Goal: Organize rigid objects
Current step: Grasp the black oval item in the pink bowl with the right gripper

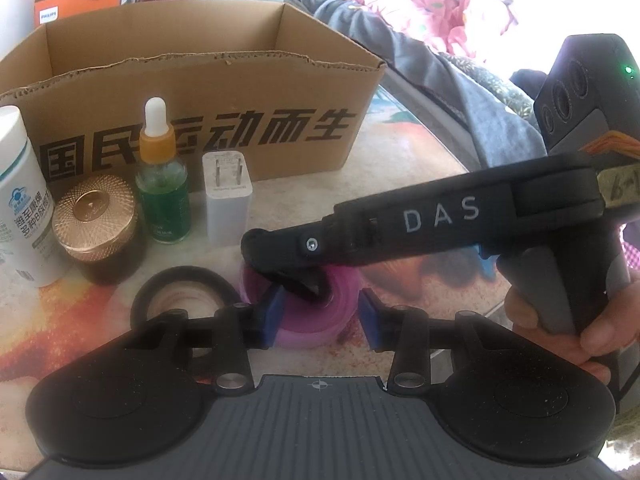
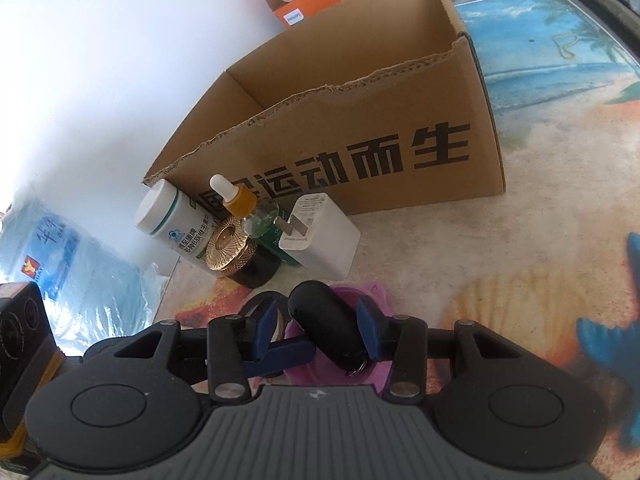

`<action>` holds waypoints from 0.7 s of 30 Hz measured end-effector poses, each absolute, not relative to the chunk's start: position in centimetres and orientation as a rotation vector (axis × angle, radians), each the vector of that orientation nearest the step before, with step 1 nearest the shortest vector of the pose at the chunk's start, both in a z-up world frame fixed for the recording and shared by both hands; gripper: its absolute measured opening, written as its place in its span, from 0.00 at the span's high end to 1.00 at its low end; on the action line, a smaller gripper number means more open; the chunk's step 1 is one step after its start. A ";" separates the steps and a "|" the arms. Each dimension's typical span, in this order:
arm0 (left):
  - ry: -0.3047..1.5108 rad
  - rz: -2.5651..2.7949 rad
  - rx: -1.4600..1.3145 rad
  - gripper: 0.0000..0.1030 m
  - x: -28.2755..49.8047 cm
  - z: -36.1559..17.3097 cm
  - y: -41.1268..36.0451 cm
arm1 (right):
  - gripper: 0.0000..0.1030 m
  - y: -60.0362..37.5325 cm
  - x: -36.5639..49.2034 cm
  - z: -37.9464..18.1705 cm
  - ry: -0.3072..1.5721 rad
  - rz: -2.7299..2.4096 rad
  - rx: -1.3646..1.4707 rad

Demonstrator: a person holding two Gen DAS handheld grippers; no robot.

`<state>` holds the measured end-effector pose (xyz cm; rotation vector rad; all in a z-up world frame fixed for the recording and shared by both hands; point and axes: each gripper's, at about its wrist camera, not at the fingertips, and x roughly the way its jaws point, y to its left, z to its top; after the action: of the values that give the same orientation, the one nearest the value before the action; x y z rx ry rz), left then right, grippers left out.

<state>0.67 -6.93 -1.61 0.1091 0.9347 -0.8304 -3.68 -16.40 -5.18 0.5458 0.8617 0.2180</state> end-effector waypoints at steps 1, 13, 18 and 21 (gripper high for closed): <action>0.936 -0.833 0.107 0.60 0.7 -1.7 -7.0 | 0.54 -16.4 -3.7 -5.2 0.867 0.219 0.546; 0.928 -0.834 0.051 0.62 1.5 -2.2 -7.1 | 0.64 -18.8 -3.8 -7.2 0.870 0.242 0.729; 0.891 -0.833 0.066 0.68 1.0 -1.7 -7.1 | 0.75 -19.1 -4.2 -7.3 0.851 0.233 0.759; 0.877 -0.829 0.077 0.73 0.8 -1.5 -7.2 | 0.77 -19.4 -4.5 -7.4 0.847 0.233 0.781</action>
<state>0.77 -7.20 -1.48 0.0775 0.8767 -0.8291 -4.49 -19.40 -7.36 0.7809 0.8469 0.2331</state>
